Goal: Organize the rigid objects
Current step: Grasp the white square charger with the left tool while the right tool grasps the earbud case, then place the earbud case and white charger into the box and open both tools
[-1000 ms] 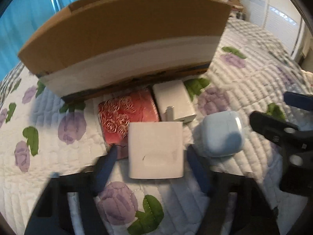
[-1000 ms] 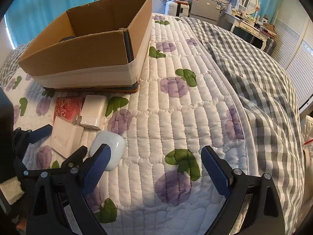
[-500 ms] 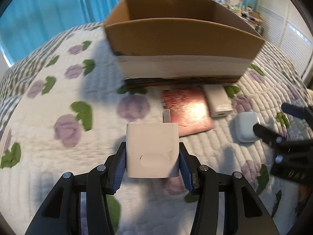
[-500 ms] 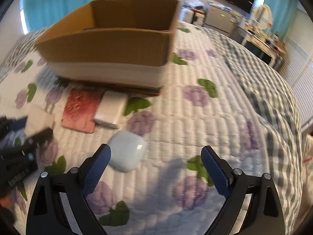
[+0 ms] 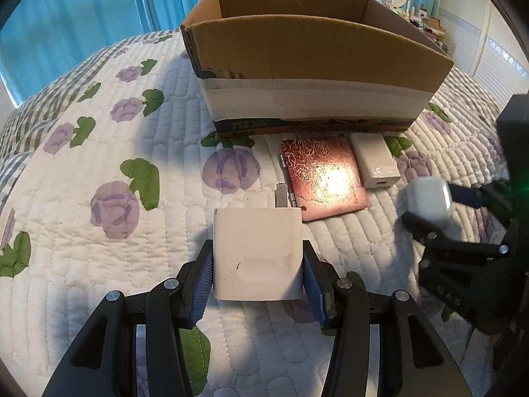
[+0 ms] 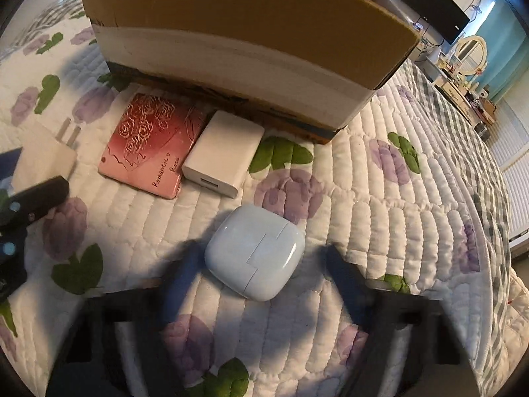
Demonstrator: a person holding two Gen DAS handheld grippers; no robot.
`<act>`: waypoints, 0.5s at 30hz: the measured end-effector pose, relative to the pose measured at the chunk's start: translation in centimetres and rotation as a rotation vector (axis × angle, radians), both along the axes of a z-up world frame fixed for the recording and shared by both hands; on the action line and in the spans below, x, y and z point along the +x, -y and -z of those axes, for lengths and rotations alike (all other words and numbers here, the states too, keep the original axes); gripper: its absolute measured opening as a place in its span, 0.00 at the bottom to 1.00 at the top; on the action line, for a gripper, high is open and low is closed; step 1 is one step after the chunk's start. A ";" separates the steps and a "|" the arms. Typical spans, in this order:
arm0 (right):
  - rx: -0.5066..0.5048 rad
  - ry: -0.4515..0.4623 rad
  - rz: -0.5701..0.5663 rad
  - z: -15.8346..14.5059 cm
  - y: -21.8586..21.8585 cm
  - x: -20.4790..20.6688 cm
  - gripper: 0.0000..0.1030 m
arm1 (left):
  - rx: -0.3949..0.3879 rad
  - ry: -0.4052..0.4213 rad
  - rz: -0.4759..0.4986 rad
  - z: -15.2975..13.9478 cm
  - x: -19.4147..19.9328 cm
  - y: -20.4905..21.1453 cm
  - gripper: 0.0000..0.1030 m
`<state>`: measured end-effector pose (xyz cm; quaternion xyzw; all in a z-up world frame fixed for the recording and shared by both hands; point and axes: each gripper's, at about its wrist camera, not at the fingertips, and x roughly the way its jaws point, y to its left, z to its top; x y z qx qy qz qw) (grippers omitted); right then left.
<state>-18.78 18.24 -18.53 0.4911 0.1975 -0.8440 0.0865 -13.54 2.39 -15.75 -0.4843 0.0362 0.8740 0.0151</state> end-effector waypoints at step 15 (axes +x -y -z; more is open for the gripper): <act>-0.146 -0.120 -0.039 -6.4 -0.2 5.0 0.55 | 0.036 -0.022 -0.029 -2.9 2.7 0.7 0.49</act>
